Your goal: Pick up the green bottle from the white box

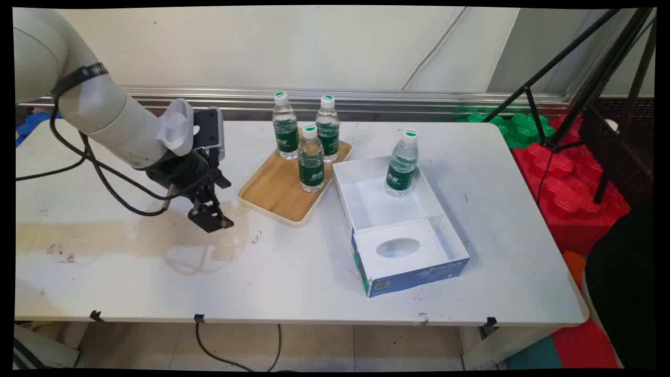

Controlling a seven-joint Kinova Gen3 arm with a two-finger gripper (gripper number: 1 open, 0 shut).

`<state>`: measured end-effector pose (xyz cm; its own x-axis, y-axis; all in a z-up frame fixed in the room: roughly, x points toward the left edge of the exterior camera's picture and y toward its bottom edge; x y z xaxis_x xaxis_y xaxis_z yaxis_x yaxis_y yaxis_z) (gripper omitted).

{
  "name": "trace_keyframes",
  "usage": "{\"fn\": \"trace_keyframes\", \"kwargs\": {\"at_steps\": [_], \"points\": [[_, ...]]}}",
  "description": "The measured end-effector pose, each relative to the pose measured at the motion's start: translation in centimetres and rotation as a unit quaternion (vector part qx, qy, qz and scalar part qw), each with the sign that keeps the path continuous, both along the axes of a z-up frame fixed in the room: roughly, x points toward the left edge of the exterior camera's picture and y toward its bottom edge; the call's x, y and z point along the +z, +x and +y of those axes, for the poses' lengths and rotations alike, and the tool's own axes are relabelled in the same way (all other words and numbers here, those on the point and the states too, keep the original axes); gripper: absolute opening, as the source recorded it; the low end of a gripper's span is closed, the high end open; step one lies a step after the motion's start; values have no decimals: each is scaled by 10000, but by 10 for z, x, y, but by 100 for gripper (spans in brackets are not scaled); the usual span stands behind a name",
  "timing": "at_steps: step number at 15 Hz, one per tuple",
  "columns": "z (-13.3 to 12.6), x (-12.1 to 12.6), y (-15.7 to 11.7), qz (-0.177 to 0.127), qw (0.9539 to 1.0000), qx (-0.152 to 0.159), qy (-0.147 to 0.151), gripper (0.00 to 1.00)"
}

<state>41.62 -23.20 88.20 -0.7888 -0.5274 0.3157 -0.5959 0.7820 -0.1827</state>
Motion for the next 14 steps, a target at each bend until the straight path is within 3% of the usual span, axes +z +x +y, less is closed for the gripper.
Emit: {"fn": "trace_keyframes", "kwargs": {"at_steps": [7, 14], "points": [[-6, 2, -8, 72, 9999, -106, -107, 100], [-21, 18, -33, 428, 9982, -68, -426, 100]]}}
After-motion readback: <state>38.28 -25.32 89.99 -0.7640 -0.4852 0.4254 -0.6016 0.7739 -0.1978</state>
